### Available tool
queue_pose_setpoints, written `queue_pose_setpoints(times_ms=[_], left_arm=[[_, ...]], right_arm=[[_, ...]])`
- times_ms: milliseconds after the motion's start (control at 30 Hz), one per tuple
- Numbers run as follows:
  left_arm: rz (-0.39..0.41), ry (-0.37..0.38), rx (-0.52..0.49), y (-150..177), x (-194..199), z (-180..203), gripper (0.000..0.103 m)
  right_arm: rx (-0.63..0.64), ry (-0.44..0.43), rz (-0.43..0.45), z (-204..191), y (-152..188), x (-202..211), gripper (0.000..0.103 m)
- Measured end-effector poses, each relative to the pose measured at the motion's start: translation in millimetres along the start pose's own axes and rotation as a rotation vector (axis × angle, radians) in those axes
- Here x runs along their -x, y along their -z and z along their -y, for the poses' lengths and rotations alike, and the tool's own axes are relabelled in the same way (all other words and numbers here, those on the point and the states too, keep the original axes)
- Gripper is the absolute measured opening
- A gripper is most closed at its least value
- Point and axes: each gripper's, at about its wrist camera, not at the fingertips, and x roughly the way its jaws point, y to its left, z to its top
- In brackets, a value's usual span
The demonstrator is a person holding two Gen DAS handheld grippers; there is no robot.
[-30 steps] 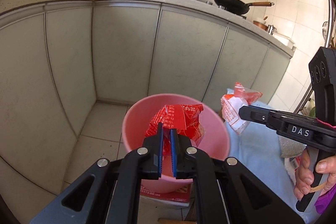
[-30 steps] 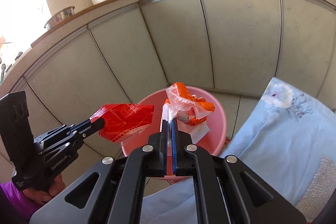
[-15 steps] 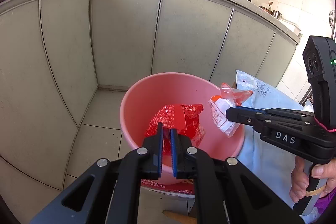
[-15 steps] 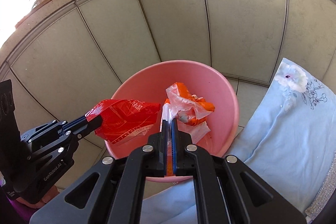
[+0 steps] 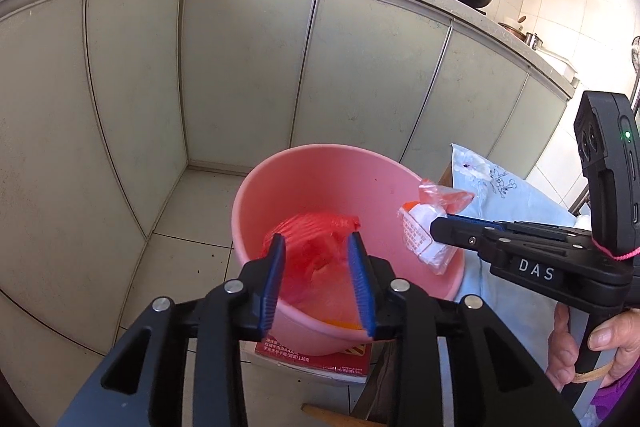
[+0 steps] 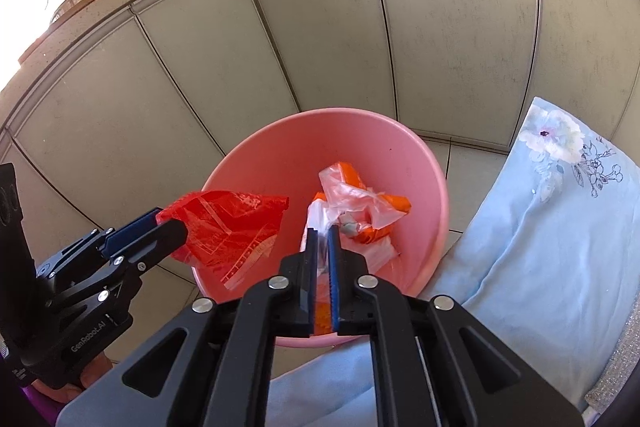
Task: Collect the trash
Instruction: 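Carry both bags over the pink bucket and open both tools to drop them, then move both open tools back over the table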
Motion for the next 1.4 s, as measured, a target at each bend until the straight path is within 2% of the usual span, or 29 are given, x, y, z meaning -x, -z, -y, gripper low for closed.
queue_pose_setpoints(times_ms=[33,100,333,467,567,767,1100,1400], left_arm=[[0.001,0.002,0.0,-0.1,0.6,0.1,0.033],[0.004,0.002,0.0,0.0,1.7,0.2,0.035],[0.006,0.0,0.012,-0.2,6.0,-2.3,0.038],[0.012,0.011,0.008,-1.1,11.5,2.1,0.047],[0.018,0.027,-0.001,-3.2,15.9,8.0,0.052],[0.036,0.056,-0.027,-7.9,25.7,23.7,0.053],[0.059,0.113,-0.083,-12.7,35.6,59.3,0.054],[0.054,0.197,-0.149,-8.3,33.8,102.4,0.054]], right_arm=[[0.0,-0.003,0.005,0.3,0.1,0.6,0.024],[0.002,-0.006,0.016,0.0,0.0,2.6,0.03],[0.004,-0.012,0.038,0.6,2.1,10.6,0.031],[0.01,-0.012,0.055,2.3,6.0,19.3,0.032],[0.019,-0.003,0.076,4.7,9.5,28.2,0.041],[0.006,0.006,0.112,14.6,15.4,49.5,0.042],[-0.011,0.073,0.193,33.9,35.3,95.4,0.042],[-0.037,0.196,0.262,63.1,71.6,145.0,0.042]])
